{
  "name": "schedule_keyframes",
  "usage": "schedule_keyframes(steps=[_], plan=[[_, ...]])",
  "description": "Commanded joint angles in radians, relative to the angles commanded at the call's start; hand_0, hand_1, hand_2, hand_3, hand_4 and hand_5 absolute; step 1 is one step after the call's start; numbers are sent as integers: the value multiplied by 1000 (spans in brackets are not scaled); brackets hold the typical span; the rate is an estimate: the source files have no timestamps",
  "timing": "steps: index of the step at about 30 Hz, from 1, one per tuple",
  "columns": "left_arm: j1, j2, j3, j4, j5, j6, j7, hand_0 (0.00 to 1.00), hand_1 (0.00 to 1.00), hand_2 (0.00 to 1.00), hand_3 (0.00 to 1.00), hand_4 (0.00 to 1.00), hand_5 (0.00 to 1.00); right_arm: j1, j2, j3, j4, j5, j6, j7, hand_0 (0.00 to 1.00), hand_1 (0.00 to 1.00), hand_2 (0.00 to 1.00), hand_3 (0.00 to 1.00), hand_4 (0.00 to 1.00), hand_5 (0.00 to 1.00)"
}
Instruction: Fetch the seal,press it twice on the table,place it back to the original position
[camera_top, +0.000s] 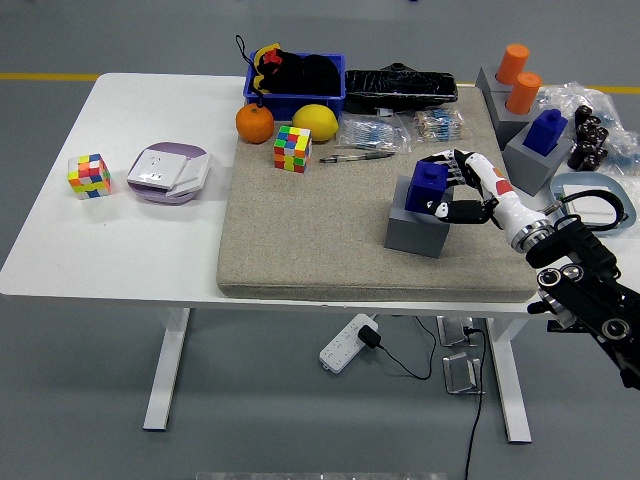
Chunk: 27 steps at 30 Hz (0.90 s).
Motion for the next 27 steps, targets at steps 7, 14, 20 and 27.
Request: schedule_keyframes(steps=[7,14,20,27], plan=[[1,-1,-1,1,0,0,0,719,693,683,720,644,235,1,0,-2,0,0,1,-1,729,739,727,738,757,2],[-1,0,-2,0,0,0,0,719,693,683,720,645,238,3,0,-1,-1,2,0,1,821,803,779,798,853,2],[0,-1,-1,1,-1,0,1,719,693,684,721,645,238,2,0,0,-1,-1,15,-5,907,895,869,871,998,4],[2,-1,-2,1,-1,-1,1,719,693,684,720,645,237,-2,-6,11,10,-3,63,-30,998,970,950,985,998,368]])
